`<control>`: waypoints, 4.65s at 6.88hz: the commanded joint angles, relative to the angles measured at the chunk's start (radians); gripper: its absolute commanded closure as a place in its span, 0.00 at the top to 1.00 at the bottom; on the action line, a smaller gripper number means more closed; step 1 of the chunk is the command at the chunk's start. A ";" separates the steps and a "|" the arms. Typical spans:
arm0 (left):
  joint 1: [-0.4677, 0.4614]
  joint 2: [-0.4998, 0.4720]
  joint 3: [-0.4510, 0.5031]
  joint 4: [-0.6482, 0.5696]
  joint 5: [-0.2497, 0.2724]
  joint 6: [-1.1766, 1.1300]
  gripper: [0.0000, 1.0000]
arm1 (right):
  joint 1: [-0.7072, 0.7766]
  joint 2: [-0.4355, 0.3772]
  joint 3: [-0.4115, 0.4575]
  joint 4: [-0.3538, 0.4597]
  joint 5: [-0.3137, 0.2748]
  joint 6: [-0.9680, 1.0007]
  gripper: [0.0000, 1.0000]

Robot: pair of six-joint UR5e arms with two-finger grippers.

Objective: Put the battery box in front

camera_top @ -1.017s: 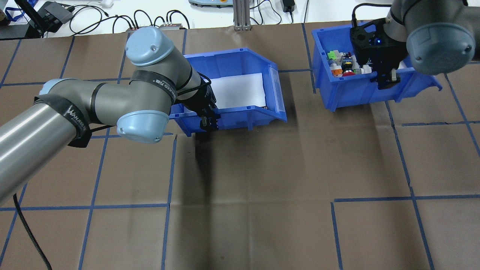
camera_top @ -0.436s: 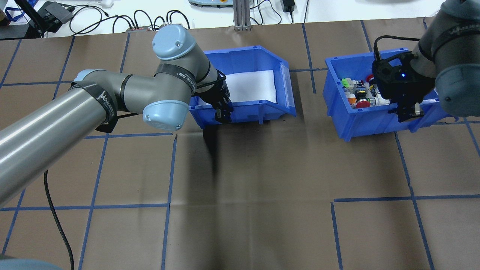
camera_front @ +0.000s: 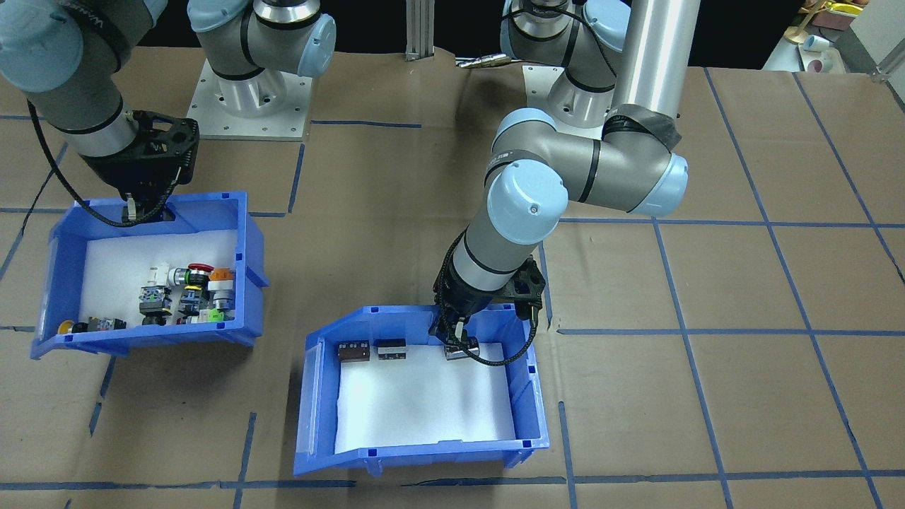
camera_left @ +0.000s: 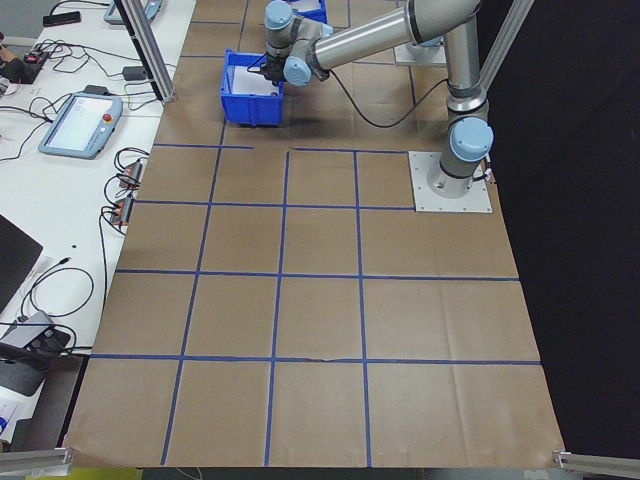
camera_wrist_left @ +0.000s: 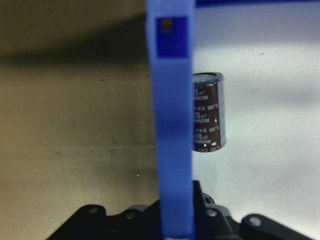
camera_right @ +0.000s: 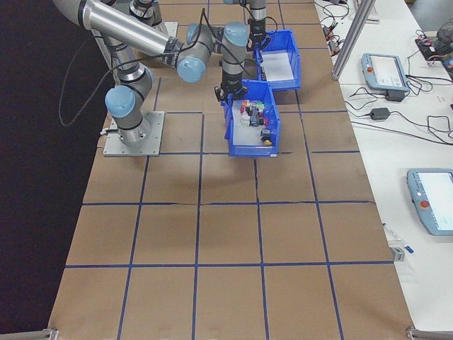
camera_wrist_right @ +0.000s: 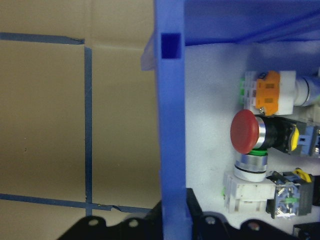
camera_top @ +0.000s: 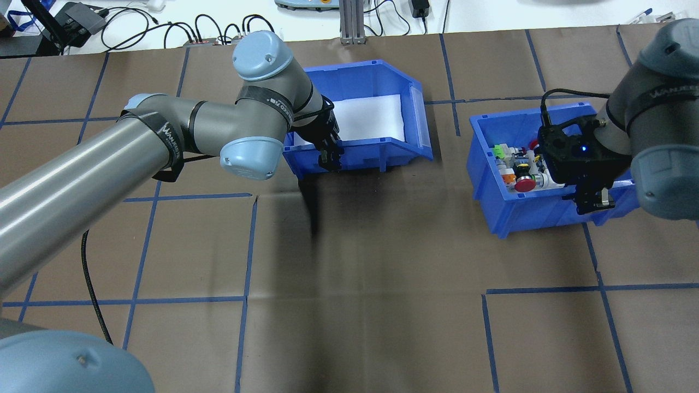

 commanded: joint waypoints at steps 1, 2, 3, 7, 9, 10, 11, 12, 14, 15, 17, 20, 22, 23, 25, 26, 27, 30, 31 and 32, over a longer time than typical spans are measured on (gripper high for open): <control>0.002 -0.003 -0.002 -0.002 0.013 -0.004 0.99 | 0.001 -0.037 0.039 0.000 -0.001 0.000 0.03; 0.002 0.024 -0.002 -0.016 0.013 -0.005 0.99 | 0.001 -0.037 0.039 0.000 -0.001 0.000 0.03; 0.003 0.082 -0.008 -0.030 0.019 0.013 0.99 | 0.000 -0.037 0.039 0.003 -0.001 0.005 0.03; 0.083 0.331 0.068 -0.371 0.204 0.920 0.98 | 0.003 -0.146 0.129 0.058 0.016 0.040 0.03; 0.126 0.420 0.104 -0.537 0.207 1.332 0.99 | 0.021 -0.188 0.148 0.064 0.039 0.113 0.03; 0.169 0.469 0.102 -0.606 0.209 1.551 0.99 | 0.064 -0.190 0.148 0.062 0.054 0.137 0.03; 0.219 0.489 0.105 -0.664 0.209 1.782 0.99 | 0.134 -0.187 0.148 0.049 0.055 0.217 0.03; 0.230 0.495 0.105 -0.709 0.213 1.868 0.99 | 0.198 -0.187 0.148 0.046 0.052 0.289 0.03; 0.233 0.526 0.099 -0.771 0.275 1.875 0.99 | 0.303 -0.184 0.148 0.039 0.052 0.406 0.03; 0.232 0.535 0.086 -0.771 0.269 1.874 0.99 | 0.359 -0.182 0.148 0.020 0.052 0.465 0.03; 0.232 0.544 0.093 -0.771 0.272 1.877 0.99 | 0.455 -0.181 0.149 0.006 0.052 0.552 0.03; 0.232 0.557 0.084 -0.769 0.272 1.878 0.99 | 0.603 -0.147 0.149 -0.058 0.053 0.710 0.03; 0.232 0.557 0.079 -0.762 0.269 1.878 0.99 | 0.732 -0.042 0.148 -0.201 0.044 0.860 0.03; 0.232 0.557 0.078 -0.760 0.269 1.878 0.99 | 0.777 0.004 0.148 -0.258 0.039 0.888 0.03; 0.233 0.557 0.078 -0.760 0.263 1.877 0.99 | 0.799 0.029 0.149 -0.278 0.039 0.913 0.03; 0.233 0.557 0.078 -0.758 0.261 1.877 0.99 | 0.803 0.035 0.149 -0.278 0.039 0.915 0.08; 0.233 0.557 0.078 -0.760 0.264 1.877 0.99 | 0.805 0.040 0.149 -0.281 0.048 0.933 0.91; 0.232 0.557 0.079 -0.760 0.258 1.872 0.99 | 0.791 -0.007 0.123 -0.272 0.033 0.944 1.00; 0.232 0.557 0.079 -0.760 0.258 1.871 0.99 | 0.773 -0.053 0.106 -0.261 0.033 0.942 1.00; 0.232 0.557 0.078 -0.760 0.258 1.869 0.99 | 0.751 -0.064 0.076 -0.204 0.035 0.942 1.00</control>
